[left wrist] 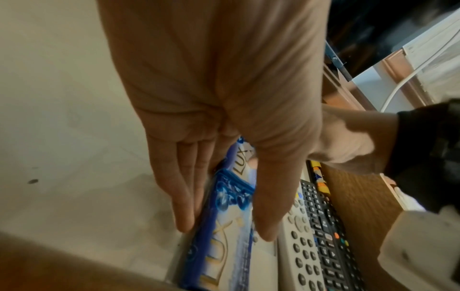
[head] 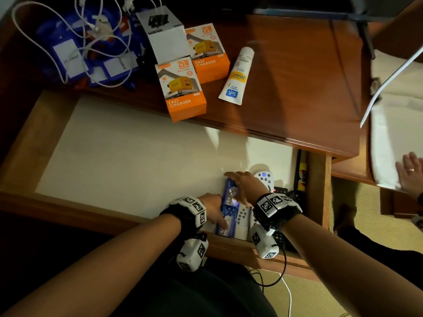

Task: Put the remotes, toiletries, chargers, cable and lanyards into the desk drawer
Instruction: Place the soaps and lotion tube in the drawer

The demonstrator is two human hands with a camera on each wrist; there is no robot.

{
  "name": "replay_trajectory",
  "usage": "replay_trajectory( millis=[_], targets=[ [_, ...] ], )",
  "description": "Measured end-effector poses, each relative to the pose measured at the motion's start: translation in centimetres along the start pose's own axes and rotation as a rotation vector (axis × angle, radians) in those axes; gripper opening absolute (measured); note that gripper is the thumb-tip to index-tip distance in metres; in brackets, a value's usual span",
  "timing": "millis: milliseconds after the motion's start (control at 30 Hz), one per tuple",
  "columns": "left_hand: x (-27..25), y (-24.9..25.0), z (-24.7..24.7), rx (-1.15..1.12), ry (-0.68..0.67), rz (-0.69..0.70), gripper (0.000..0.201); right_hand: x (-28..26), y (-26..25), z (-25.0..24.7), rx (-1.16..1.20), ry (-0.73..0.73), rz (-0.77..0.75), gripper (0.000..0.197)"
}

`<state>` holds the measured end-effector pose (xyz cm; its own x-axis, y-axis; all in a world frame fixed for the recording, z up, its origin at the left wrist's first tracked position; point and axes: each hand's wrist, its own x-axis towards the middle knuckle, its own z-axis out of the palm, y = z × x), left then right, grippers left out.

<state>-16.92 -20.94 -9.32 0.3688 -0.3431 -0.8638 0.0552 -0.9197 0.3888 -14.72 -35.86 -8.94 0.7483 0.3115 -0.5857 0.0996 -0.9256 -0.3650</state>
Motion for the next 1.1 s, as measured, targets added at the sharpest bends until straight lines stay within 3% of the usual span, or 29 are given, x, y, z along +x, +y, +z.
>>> replay_trajectory(
  millis=[133,267,500,733,800,933,1100],
  targets=[
    [-0.8,0.1,-1.7,-0.045,0.006,0.026,0.066,-0.1,-0.3,-0.1,0.090,0.036,0.084,0.069],
    [-2.8,-0.4,-5.3,-0.067,0.177,0.120,0.060,-0.3,-0.9,-1.7,0.237,0.206,0.150,0.042],
    [-7.4,-1.2,-13.9,-0.296,0.510,0.449,0.023,-0.4,-4.4,-9.0,0.498,0.502,0.175,0.004],
    [-10.3,0.5,-24.0,-0.013,0.863,0.580,0.013,1.9,-7.3,-15.5,0.427,0.766,0.276,0.007],
    [-10.1,1.4,-26.7,0.178,0.923,0.529,0.022,3.4,-7.5,-16.4,0.426,0.782,0.282,0.018],
    [-8.6,3.6,-31.5,0.568,0.972,0.293,0.050,6.1,-7.6,-17.7,0.388,0.677,0.339,0.051],
    [-5.8,4.2,-35.2,0.617,0.840,0.021,0.087,8.8,-7.3,-17.8,0.288,0.599,0.303,0.050]
  ],
)
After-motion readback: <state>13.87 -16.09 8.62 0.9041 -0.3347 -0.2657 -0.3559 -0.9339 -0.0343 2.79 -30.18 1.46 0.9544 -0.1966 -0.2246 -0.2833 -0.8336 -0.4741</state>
